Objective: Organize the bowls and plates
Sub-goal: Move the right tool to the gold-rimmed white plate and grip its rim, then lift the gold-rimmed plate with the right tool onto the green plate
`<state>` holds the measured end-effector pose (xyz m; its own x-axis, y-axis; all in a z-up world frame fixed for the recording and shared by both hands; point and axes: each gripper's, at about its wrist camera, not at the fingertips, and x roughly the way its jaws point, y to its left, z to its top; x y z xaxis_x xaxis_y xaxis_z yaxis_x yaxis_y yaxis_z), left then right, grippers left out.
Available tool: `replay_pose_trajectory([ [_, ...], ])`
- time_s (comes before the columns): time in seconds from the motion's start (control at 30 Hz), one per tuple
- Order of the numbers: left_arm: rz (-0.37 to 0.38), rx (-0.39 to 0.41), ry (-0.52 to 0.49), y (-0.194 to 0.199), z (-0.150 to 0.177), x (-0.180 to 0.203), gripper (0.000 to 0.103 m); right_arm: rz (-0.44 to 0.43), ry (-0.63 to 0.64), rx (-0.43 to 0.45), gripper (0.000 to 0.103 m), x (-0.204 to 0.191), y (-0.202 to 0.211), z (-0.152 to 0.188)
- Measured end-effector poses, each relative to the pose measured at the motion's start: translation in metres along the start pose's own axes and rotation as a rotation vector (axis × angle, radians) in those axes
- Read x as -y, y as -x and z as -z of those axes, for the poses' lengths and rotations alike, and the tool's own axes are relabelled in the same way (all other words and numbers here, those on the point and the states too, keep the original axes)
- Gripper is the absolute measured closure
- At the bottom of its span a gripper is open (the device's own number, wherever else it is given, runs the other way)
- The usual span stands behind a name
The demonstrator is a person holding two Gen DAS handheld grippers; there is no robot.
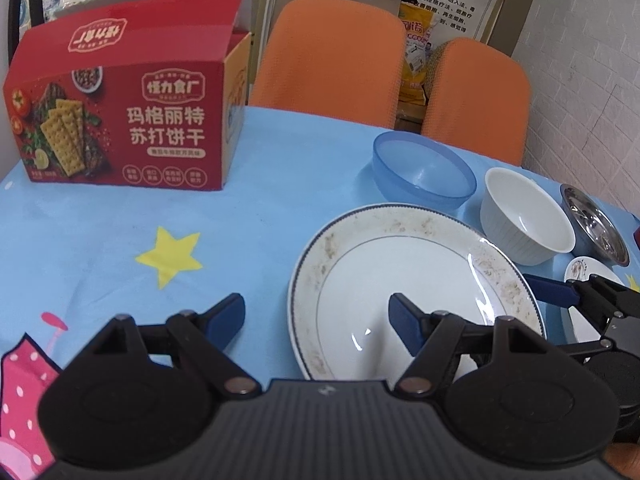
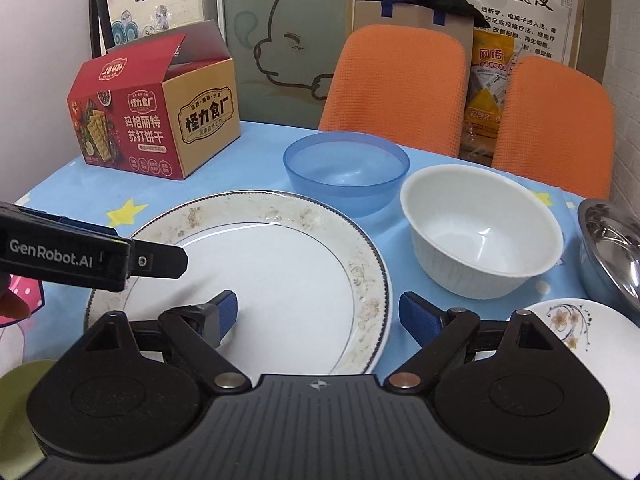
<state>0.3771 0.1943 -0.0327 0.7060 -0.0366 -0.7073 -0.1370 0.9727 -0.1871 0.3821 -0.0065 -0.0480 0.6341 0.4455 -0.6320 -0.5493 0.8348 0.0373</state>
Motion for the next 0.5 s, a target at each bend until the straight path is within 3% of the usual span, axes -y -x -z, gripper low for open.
replay_pose_trajectory([
  [0.3,-0.015,-0.014,-0.055,-0.015,0.004,0.012,0.034,-0.033,-0.019,0.002,0.000,0.000,-0.007,0.007],
  [0.5,-0.019,0.019,-0.080,-0.016,0.008,0.019,0.048,-0.020,-0.039,0.035,0.000,0.002,-0.002,0.009],
])
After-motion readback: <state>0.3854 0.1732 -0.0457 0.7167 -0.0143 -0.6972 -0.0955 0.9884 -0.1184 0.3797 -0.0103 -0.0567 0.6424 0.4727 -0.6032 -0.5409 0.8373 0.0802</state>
